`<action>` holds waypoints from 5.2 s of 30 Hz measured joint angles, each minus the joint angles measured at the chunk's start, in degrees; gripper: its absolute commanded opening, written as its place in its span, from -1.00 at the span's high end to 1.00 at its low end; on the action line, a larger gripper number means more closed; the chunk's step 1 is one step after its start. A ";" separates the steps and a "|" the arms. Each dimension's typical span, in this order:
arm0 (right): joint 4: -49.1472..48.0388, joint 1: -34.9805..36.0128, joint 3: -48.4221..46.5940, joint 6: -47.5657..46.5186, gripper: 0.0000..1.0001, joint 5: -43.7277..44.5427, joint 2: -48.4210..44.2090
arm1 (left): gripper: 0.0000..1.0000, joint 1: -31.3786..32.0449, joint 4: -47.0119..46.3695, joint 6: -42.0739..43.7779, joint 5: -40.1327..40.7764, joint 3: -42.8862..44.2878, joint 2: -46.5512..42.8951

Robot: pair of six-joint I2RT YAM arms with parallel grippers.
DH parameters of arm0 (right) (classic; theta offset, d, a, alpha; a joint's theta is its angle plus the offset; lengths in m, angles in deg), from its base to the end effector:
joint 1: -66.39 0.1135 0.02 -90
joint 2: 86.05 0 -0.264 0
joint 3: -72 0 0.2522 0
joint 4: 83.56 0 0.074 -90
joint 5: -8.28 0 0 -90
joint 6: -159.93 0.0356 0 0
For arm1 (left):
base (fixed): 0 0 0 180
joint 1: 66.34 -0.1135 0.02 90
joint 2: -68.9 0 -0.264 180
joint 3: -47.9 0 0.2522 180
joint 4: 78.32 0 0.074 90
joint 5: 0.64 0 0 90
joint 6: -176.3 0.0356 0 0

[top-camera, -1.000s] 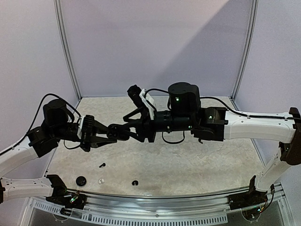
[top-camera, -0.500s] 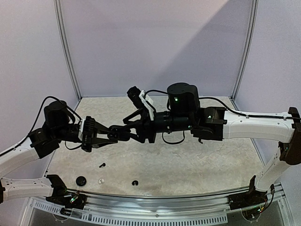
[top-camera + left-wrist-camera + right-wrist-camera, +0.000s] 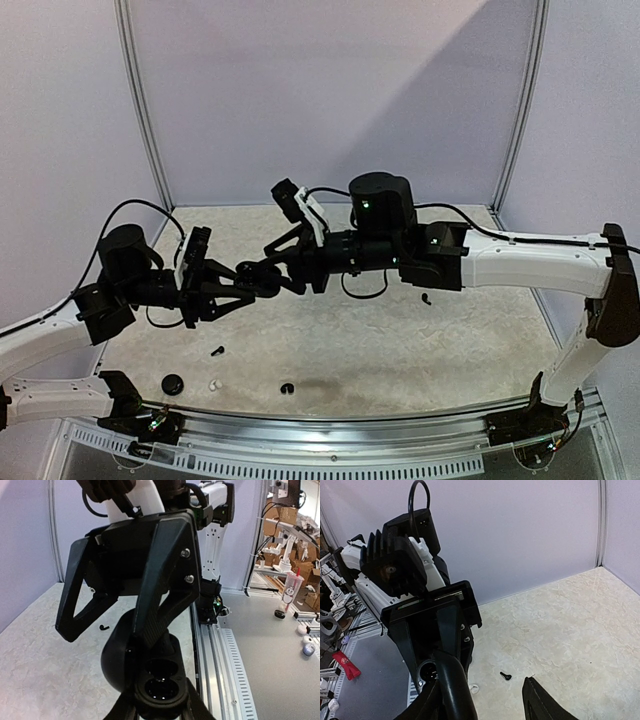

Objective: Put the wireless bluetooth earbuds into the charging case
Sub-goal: Open the charging case, then pick up the left earbud from the corner of the board, then insert the left earbud into the left side groove of the charging case.

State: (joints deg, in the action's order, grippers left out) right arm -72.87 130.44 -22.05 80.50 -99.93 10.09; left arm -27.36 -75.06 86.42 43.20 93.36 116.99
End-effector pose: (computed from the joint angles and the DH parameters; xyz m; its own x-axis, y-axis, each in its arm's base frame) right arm 0.1674 0.3694 0.3429 -0.2763 -0.1695 -0.9460 -0.9530 0.1757 0.2468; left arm 0.1344 -0.1418 0.2883 -0.0777 0.0647 -0.9949 0.9936 0.0870 -0.0719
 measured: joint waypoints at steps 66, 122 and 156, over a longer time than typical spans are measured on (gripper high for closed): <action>26.67 7.17 -8.52 7.30 0.47 6.58 29.14 | 1.00 -15.17 -0.37 -18.03 12.68 -10.97 -15.39; 24.68 7.15 -0.57 9.70 0.96 -0.35 23.78 | 1.00 -15.21 -0.70 -17.11 12.04 -11.08 -14.69; 31.08 16.68 -32.52 -20.02 1.00 22.73 7.89 | 1.00 -6.12 1.29 -1.99 -3.17 -7.41 -9.44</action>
State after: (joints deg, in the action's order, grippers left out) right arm -41.79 147.12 -54.58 60.48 -77.20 17.98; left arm -33.48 -73.77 84.43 40.04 85.95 107.55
